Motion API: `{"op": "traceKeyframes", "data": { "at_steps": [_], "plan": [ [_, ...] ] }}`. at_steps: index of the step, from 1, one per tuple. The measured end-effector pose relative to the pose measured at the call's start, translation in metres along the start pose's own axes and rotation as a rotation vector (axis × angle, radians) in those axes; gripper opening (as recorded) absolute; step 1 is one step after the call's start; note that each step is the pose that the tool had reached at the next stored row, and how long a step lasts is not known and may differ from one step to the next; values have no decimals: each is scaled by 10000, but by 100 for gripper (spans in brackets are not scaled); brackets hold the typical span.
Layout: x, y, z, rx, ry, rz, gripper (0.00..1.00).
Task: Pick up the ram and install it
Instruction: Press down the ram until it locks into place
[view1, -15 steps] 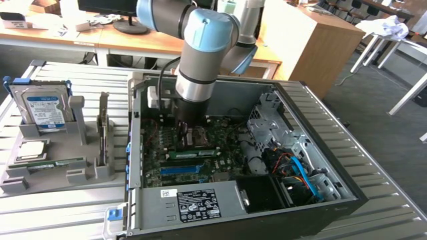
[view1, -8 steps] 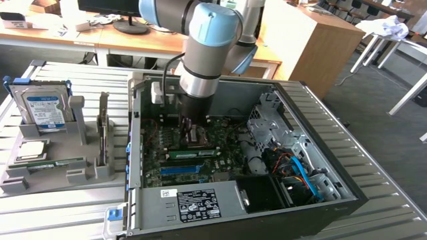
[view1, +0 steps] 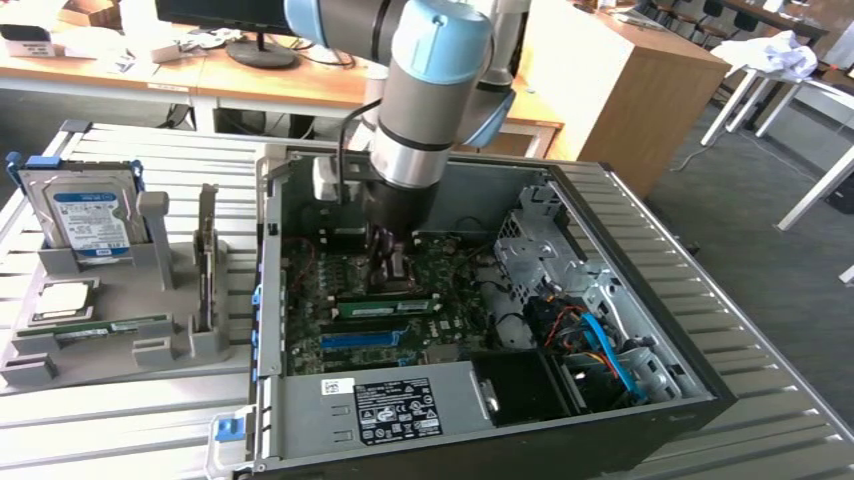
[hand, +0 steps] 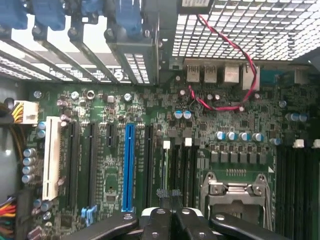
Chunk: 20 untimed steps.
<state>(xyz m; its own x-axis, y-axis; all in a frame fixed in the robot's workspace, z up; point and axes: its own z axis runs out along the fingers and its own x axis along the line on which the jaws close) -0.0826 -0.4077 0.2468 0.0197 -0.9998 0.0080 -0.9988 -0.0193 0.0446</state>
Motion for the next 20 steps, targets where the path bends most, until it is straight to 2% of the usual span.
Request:
{"op": "traceKeyframes", "data": {
  "at_steps": [20],
  "plan": [
    [6, -300, -146, -6, 2, 1, 10]
  ]
}}
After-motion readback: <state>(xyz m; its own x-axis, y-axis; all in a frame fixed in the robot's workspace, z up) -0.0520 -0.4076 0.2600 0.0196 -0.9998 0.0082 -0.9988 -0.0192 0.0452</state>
